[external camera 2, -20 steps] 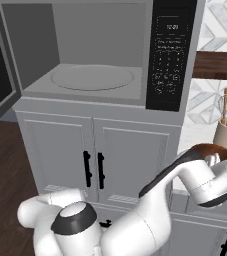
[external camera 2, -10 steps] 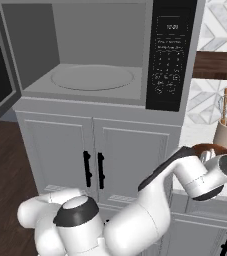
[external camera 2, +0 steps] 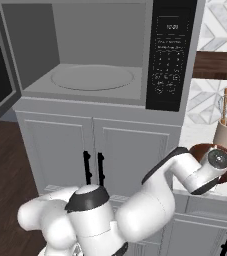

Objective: Open the microwave, place the bowl with waffle inside the microwave, then close the microwave door and turn it on.

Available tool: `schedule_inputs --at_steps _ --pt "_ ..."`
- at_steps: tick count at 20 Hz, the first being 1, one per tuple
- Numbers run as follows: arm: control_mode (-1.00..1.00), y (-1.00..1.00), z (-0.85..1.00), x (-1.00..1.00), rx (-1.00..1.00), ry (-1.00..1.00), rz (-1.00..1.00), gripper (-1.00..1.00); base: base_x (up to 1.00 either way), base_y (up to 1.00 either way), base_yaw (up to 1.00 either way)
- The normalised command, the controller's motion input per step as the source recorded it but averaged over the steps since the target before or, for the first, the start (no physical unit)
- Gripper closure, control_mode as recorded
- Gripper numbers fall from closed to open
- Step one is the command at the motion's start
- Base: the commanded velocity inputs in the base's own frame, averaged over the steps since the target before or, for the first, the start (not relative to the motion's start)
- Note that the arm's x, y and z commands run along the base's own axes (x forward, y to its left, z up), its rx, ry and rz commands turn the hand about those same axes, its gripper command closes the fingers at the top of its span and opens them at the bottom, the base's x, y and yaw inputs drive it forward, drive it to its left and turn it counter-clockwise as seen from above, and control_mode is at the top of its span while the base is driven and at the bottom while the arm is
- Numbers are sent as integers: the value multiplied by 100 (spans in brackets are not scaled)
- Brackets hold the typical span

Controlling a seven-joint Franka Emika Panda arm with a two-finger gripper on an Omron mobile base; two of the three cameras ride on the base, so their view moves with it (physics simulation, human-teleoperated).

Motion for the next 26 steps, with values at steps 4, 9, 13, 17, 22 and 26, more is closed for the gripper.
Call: schedule_inputs --at_steps 4,9,13,17,22,26 --pt "-100 -27 -20 9 0 7 -4 -100 0 0 0" --pt "-100 -22 -16 10 3 6 0 -100 0 0 0" --pt "-100 -25 0 12 3 0 0 -100 0 0 0" --pt "-100 -25 -1 15 4 2 0 -100 0 0 0" --pt "-100 -12 -21 25 5 15 0 -100 0 0 0" --pt "-100 0 -51 25 5 20 5 -100 0 0 0"
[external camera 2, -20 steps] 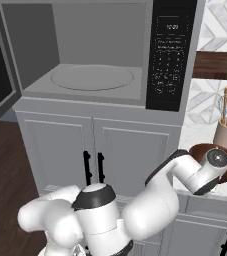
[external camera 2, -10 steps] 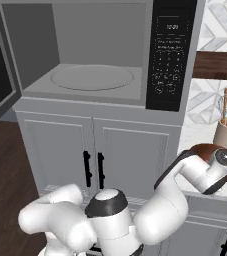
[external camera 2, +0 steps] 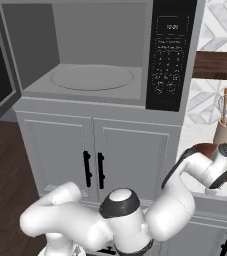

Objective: Open the microwave, place the bowl with waffle inside the microwave, then close the microwave door and turn it on.

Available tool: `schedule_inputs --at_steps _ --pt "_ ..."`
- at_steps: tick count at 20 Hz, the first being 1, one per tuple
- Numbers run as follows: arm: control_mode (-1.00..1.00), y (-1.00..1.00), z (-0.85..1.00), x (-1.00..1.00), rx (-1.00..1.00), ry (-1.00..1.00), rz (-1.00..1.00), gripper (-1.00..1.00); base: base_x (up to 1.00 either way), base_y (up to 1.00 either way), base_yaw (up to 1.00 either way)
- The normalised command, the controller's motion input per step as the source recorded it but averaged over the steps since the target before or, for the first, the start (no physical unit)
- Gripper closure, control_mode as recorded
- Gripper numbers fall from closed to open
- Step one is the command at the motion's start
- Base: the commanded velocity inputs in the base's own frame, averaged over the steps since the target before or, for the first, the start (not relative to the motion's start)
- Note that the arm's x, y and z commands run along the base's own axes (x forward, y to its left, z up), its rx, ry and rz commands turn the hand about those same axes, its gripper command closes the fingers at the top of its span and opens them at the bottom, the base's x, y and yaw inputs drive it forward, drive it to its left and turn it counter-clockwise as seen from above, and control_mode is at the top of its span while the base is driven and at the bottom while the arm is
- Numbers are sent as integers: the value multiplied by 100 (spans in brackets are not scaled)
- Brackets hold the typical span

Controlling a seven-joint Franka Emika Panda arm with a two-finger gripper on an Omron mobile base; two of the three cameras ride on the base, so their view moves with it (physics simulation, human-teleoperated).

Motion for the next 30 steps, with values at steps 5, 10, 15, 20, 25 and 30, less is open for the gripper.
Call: schedule_inputs --at_steps 5,10,15,20,25,30 --pt "-100 0 -25 15 6 1 7 -100 0 0 0" --pt "-100 -2 -26 8 6 3 4 -100 0 0 0" --pt "-100 0 -44 9 5 12 3 100 0 0 0" --pt "-100 -11 -12 0 4 3 -1 100 0 0 0" --pt "-100 -3 -6 -29 4 -7 0 100 0 0 0" --pt "-100 16 0 -91 0 -31 0 100 0 0 0"
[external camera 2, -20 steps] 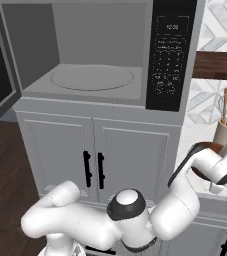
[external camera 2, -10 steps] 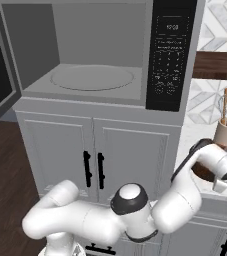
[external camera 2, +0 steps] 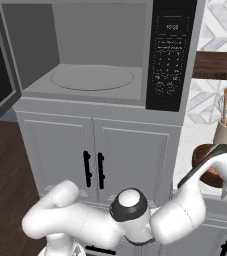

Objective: Open the microwave, place the bowl with waffle inside the microwave, then close the microwave door and turn it on.

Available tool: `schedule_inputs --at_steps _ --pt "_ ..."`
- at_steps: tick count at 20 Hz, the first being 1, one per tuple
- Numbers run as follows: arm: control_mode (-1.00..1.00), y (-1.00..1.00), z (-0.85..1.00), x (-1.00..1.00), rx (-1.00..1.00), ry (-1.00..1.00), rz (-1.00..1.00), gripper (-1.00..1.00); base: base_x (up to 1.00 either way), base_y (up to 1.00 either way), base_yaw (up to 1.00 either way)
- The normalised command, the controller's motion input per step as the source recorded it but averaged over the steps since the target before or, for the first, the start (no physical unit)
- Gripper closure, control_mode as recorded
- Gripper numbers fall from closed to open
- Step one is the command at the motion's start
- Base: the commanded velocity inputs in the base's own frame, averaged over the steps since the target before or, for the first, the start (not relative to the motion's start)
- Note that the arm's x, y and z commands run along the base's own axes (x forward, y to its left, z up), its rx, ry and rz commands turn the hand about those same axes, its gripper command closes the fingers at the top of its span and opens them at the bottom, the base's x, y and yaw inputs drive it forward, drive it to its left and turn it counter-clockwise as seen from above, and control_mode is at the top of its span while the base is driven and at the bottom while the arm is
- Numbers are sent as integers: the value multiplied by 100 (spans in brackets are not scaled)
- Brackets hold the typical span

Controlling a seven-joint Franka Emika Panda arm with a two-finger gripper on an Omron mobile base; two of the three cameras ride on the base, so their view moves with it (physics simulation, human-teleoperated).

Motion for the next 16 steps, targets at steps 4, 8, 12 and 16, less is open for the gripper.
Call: schedule_inputs --at_steps 4,8,12,16 --pt "-100 36 0 -100 0 -39 0 100 0 0 0" --pt "-100 56 1 -100 0 -32 0 100 0 0 0" --pt "-100 49 37 -100 0 -25 0 100 0 0 0" --pt "-100 61 64 -99 -3 -27 0 100 0 0 0"
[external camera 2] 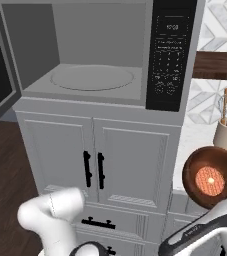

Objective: Open the microwave, place the bowl with waffle inside the microwave, then close the microwave door and turn it on.

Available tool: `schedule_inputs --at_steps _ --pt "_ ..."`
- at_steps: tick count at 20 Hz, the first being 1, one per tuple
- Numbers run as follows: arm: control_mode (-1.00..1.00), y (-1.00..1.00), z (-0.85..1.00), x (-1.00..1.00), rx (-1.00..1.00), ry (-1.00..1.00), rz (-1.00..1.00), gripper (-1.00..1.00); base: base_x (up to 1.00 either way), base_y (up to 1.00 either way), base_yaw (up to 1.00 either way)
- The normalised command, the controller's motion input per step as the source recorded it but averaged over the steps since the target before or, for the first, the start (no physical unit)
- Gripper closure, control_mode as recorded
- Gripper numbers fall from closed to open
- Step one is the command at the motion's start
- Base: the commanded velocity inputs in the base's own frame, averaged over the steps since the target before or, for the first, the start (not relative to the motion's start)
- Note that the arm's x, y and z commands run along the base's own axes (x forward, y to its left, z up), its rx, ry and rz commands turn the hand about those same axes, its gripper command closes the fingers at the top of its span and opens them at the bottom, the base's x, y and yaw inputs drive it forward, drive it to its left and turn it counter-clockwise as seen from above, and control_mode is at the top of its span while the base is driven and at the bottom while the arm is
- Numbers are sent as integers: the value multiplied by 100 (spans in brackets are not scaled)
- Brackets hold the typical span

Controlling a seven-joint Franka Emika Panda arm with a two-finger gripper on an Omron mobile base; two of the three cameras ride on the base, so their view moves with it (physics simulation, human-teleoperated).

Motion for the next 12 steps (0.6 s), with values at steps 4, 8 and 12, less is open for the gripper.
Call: schedule_inputs --at_steps 4,8,12 --pt "-100 72 54 -95 -7 -25 0 100 0 0 0" --pt "-100 69 52 -83 -8 -23 0 100 0 0 0" --pt "-100 89 59 -55 -7 -13 0 100 0 0 0"
